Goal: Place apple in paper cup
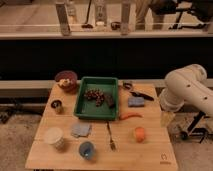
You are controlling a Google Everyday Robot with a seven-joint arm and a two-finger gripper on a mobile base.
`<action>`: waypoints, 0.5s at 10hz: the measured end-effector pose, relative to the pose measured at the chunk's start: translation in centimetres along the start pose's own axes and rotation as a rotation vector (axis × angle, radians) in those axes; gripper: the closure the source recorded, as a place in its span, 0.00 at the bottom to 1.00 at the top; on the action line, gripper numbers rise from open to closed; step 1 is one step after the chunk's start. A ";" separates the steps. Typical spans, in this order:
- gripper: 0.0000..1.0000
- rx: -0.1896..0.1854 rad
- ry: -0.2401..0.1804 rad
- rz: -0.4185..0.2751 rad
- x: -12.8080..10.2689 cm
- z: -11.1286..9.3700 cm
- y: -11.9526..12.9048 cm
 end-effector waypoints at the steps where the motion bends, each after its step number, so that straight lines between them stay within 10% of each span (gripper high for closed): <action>1: 0.20 0.000 0.000 0.000 0.0 0.0 0.0; 5: 0.20 -0.002 0.010 -0.021 -0.2 0.3 0.4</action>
